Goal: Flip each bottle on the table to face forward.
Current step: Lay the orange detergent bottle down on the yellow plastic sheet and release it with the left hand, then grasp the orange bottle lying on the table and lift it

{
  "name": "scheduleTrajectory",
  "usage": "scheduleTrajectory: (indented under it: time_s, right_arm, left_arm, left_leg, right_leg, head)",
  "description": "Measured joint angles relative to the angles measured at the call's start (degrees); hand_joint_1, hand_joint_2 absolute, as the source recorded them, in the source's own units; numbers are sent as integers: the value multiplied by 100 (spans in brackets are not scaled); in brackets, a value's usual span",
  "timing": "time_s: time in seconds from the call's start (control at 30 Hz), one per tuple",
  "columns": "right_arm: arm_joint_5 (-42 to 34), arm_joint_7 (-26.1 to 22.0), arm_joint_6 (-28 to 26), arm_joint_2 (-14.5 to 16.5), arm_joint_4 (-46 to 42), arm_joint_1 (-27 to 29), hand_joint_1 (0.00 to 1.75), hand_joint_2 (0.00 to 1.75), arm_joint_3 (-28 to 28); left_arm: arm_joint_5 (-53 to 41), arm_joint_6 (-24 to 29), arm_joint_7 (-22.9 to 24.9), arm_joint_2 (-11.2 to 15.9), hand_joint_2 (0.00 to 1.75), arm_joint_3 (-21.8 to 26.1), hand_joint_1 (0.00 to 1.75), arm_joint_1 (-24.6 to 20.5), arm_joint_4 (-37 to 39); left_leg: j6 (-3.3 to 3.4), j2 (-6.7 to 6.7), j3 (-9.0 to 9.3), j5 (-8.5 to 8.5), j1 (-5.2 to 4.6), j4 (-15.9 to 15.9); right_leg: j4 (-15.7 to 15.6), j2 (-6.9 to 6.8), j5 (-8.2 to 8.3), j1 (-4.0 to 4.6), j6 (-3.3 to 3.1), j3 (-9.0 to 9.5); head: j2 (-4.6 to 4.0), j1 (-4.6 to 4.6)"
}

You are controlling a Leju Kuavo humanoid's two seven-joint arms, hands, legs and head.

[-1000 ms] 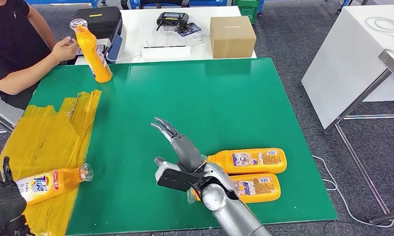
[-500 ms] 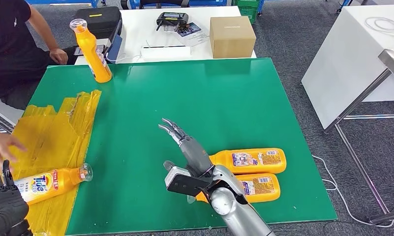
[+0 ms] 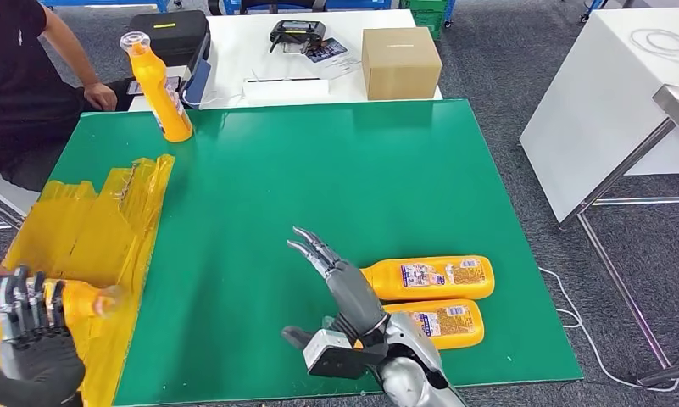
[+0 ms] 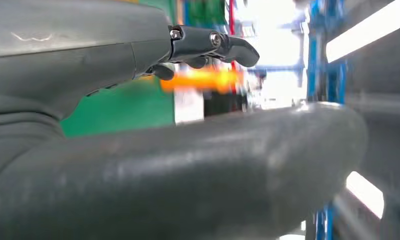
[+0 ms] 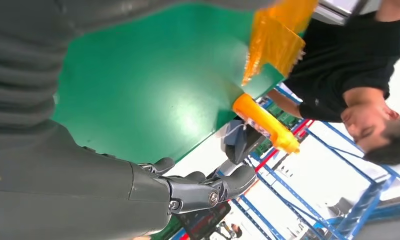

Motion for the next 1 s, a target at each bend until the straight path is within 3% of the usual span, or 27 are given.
scheduleTrajectory:
  time_s: [0.1, 0.2, 0.33, 0.63, 0.83, 1.0]
  right_arm:
    - [175, 63, -20, -269, -245, 334, 0, 175, -36]
    - [289, 110, -109, -648, -548, 801, 0, 175, -125]
    - [434, 168, -260, -992, -884, 1202, 0, 175, -255]
    - [880, 742, -295, -1500, -1367, 1480, 0, 175, -481]
    - [1122, 1363, -320, -2127, -1551, 1833, 0, 175, -684]
    - [744, 1741, -24, -2729, -1653, 2131, 0, 175, -958]
  left_arm:
    - [-204, 146, -28, -24, 0, -454, 0, 160, -227]
    - [-193, 99, -40, -32, 0, -598, 0, 271, -327]
    - [-184, 40, -42, -34, 0, -640, 0, 313, -351]
    - [-279, -87, -37, -37, 0, -722, 0, 322, -350]
    - [-281, -205, -38, -37, 0, -681, 0, 333, -350]
    - [-102, -429, -42, -37, 0, -555, 0, 340, -350]
  left_leg:
    - [3, -1, 5, -2, -1, 0]
    - [4, -7, 6, -3, -3, 0]
    - [4, 0, 7, -4, -2, 0]
    - [4, -1, 11, -3, -3, 0]
    - [10, -3, 9, -7, -18, 0]
    - [13, -1, 9, -9, -20, 0]
  right_leg:
    - [-2, -1, 0, -1, 0, 5]
    - [-3, -7, 0, -4, 1, 10]
    - [-3, -4, 0, -3, 1, 8]
    - [-3, -5, 0, -3, 1, 12]
    - [-3, -5, 0, -16, 2, 12]
    - [-3, -5, 0, -18, 3, 11]
  head:
    - [0, -1]
    - [0, -1]
    - [0, -2]
    - [0, -2]
    - [0, -3]
    - [0, -2]
